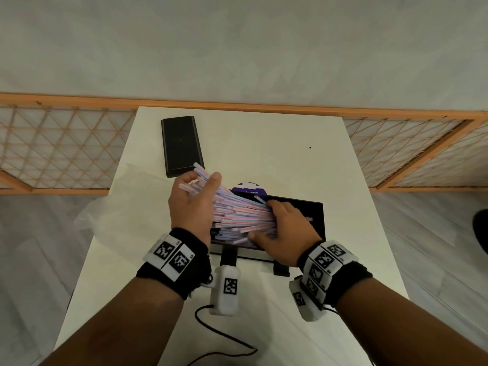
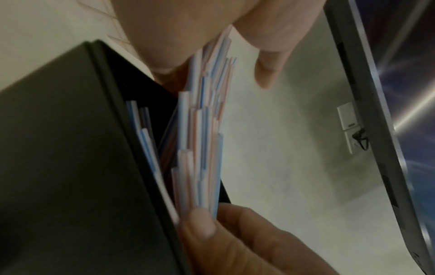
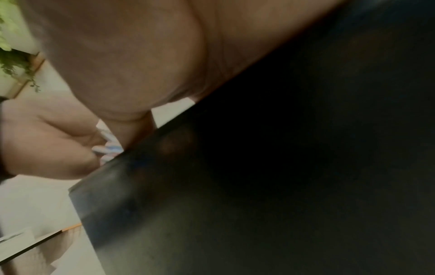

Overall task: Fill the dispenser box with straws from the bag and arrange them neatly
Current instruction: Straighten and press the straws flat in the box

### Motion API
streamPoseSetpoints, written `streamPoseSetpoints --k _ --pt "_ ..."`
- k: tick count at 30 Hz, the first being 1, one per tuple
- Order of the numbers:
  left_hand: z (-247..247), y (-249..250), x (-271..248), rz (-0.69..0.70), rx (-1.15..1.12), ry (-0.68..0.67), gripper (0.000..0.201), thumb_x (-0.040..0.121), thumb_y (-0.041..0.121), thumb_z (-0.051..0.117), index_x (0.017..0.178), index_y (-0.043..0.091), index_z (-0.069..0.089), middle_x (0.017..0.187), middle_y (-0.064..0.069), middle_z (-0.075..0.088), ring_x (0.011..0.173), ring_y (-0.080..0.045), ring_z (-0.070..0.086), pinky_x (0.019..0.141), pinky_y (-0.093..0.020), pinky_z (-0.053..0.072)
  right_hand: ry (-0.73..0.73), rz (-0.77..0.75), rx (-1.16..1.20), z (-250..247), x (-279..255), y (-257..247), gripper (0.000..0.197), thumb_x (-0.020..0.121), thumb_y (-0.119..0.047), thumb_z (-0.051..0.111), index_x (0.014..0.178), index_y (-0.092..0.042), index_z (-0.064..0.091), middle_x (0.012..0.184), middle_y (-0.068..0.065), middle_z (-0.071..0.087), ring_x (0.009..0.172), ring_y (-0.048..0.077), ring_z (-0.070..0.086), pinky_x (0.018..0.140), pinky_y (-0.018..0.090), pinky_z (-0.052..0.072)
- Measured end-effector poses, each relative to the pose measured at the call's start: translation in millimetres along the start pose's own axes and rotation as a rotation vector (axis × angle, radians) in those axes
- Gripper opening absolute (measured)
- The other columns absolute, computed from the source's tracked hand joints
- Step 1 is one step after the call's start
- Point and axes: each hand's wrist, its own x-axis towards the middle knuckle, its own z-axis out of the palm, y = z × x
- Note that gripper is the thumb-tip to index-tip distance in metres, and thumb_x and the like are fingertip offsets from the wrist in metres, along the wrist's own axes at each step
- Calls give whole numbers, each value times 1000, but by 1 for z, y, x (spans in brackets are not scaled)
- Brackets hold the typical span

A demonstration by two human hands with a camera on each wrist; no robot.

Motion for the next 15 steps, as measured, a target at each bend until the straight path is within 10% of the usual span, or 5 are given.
streamPoseSetpoints --k 7,9,12,15 --pt "13 -4 -14 102 57 -31 30 81 11 82 103 17 62 95 -6 70 68 -9 72 59 -30 60 -47 19 -24 7 5 -8 101 54 -89 35 141 -37 35 114 1 42 110 28 48 103 44 42" --pt "15 -3 -16 39 13 -44 29 83 10 80 108 13 66 98 -9 73 76 -17 75 69 -39 63 -68 26 -56 9 7 -12 93 58 -88 37 135 -37 39 115 1 43 110 29 48 104 48 40" --pt "17 6 -17 -25 -50 -16 12 87 9 76 98 7 72 102 -20 74 93 -36 74 83 -54 61 -93 17 -77 8 10 -22 65 79 -64 56 129 -26 42 126 1 51 117 31 49 109 52 32" --pt "13 15 -15 -56 -75 5 6 92 12 69 95 9 65 91 -16 74 77 -29 75 72 -48 64 26 -87 -66 5 6 -30 51 83 -41 62 127 -22 43 123 1 53 112 30 49 105 49 35"
